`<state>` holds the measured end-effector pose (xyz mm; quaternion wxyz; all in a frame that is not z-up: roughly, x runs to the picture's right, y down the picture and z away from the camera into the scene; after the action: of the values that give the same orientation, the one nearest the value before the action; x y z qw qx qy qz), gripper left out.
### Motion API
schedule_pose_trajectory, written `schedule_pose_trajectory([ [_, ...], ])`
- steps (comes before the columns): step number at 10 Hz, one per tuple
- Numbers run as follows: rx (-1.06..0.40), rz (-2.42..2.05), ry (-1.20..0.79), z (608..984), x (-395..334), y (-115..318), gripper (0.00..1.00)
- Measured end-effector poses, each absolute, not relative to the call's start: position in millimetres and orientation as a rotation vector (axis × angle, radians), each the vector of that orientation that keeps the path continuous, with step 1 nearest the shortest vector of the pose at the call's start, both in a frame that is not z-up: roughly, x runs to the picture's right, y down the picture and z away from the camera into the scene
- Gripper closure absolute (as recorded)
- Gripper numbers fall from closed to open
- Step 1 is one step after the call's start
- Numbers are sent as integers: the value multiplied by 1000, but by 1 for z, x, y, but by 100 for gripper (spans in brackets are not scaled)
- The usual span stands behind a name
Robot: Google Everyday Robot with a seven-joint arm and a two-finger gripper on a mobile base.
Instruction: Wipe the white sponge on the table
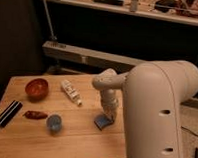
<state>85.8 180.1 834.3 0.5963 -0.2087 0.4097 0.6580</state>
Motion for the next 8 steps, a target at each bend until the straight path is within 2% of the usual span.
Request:
schedule_pose_trajectory([
  [3, -477, 1486, 944, 848, 69, 160, 92],
  [8, -472, 1290, 948, 875, -3, 141, 92],
])
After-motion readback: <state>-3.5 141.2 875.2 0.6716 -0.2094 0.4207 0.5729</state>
